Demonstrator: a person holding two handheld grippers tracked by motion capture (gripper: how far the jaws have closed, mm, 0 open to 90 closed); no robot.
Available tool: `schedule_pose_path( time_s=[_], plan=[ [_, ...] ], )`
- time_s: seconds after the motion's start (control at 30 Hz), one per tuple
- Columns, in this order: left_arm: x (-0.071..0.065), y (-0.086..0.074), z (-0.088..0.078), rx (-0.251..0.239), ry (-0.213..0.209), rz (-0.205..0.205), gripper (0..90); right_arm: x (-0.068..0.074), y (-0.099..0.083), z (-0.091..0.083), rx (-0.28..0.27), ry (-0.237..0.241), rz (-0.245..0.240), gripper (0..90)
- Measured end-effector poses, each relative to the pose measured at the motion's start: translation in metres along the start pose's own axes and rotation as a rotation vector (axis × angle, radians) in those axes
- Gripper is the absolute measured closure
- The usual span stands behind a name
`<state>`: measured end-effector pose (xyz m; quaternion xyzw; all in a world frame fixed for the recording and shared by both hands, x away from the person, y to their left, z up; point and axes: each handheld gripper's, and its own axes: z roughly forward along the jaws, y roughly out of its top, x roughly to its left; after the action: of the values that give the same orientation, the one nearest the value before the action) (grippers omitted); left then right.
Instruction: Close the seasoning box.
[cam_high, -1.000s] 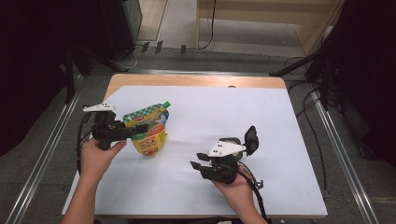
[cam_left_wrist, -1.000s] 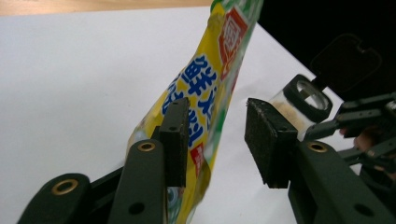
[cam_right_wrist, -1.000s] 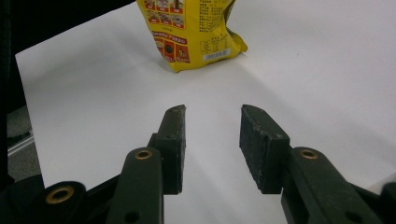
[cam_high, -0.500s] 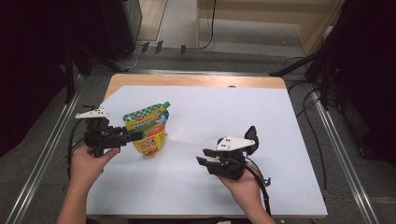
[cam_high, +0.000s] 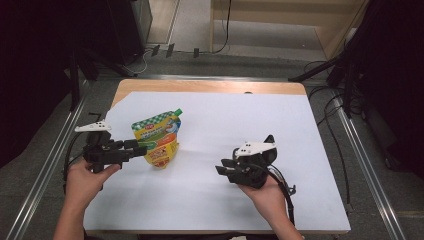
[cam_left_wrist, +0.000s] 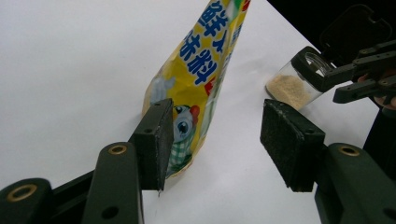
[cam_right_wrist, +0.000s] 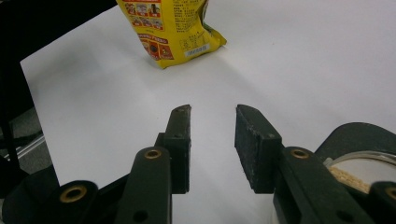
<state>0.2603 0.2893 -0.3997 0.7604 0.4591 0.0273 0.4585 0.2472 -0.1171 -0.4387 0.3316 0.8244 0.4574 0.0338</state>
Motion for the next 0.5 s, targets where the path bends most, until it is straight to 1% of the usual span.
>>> schedule_pose_path(
  time_s=[0.1,0.2,0.27,0.43,0.5],
  plan=[
    [0.003,-0.002,-0.002,0.001,-0.001,0.000,44.9,-0.002,0.002,-0.003,-0.001,0.001,0.003,69.6],
    [0.007,-0.003,-0.002,0.001,0.006,-0.017,44.8,-0.005,0.002,-0.006,-0.001,0.001,0.007,71.0],
    [0.009,-0.004,-0.003,0.001,0.011,-0.020,44.7,-0.006,0.002,-0.008,0.001,0.000,0.014,72.5],
    [0.015,-0.007,-0.003,0.012,0.024,-0.015,44.4,-0.009,0.003,-0.012,0.003,0.002,0.022,77.7],
    [0.017,-0.009,-0.004,0.013,0.024,-0.020,44.3,-0.009,0.004,-0.014,0.002,0.003,0.025,78.6]
  ],
)
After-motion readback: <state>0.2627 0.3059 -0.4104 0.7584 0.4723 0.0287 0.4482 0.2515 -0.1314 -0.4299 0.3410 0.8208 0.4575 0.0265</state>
